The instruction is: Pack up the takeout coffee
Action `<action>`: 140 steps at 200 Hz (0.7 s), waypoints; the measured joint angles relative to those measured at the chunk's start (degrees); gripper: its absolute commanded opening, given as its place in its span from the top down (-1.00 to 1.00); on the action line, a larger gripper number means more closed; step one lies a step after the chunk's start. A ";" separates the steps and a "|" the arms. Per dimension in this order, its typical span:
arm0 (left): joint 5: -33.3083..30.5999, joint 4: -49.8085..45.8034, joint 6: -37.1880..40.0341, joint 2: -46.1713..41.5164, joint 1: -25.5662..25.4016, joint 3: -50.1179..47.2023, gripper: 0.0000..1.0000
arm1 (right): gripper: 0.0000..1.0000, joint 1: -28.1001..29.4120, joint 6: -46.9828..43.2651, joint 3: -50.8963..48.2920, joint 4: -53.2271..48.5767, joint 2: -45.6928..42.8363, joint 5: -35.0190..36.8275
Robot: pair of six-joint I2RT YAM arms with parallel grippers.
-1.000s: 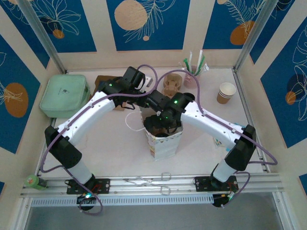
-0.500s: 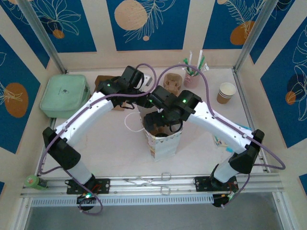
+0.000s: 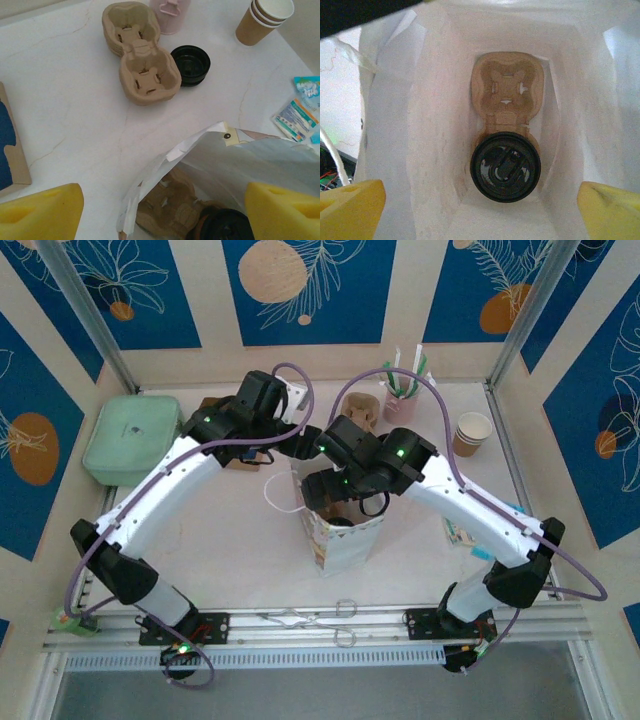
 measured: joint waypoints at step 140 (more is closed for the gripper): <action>2.32 6.16 -5.55 -11.87 1.44 -5.68 -0.79 | -0.99 -4.04 0.22 -3.02 2.21 -7.98 3.13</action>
